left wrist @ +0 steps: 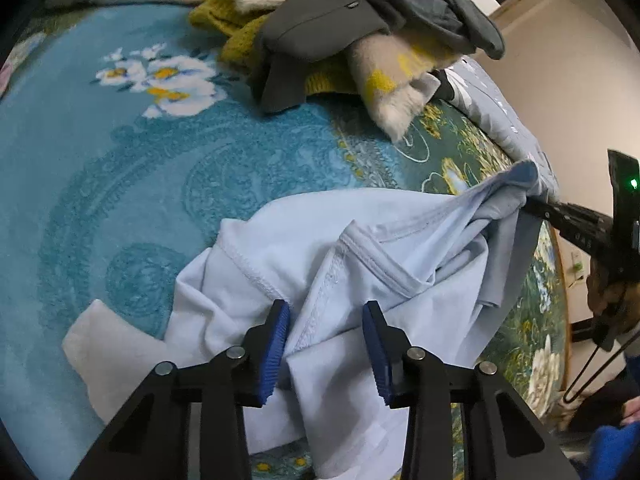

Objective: Fold clothes
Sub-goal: 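Close the left gripper on the T-shirt fabric near the right gripper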

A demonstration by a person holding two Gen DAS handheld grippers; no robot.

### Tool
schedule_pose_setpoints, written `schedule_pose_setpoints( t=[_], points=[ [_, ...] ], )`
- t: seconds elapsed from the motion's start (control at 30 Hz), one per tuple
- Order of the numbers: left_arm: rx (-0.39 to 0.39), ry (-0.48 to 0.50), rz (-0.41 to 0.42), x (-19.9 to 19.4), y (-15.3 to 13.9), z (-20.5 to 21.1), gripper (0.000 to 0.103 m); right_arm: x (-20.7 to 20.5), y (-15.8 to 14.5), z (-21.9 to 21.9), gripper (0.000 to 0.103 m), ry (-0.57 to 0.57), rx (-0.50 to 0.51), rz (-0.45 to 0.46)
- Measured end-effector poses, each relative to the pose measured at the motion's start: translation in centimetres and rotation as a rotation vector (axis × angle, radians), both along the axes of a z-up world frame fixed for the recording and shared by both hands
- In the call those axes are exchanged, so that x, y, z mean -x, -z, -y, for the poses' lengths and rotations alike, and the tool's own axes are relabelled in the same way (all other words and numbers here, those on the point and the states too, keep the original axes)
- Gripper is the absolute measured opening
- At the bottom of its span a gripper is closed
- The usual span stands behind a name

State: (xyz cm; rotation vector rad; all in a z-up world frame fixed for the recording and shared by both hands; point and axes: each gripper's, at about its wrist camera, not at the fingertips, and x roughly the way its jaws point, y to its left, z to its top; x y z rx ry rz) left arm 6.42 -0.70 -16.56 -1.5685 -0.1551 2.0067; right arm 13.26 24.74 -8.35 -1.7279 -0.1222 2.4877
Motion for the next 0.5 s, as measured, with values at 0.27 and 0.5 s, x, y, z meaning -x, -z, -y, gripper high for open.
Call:
schedule_pose_setpoints(
  t=[0.27, 0.5],
  points=[
    [0.006, 0.035, -0.039, -1.1, -1.0, -0.5, 0.041, 1.3, -0.2, 0.4, 0.017, -0.075, -0.042, 0.018],
    [-0.051, -0.054, 0.036, -0.9, 0.5, 1.6, 0.041, 2.6, 0.4, -0.5, 0.034, -0.097, -0.042, 0.032]
  ],
)
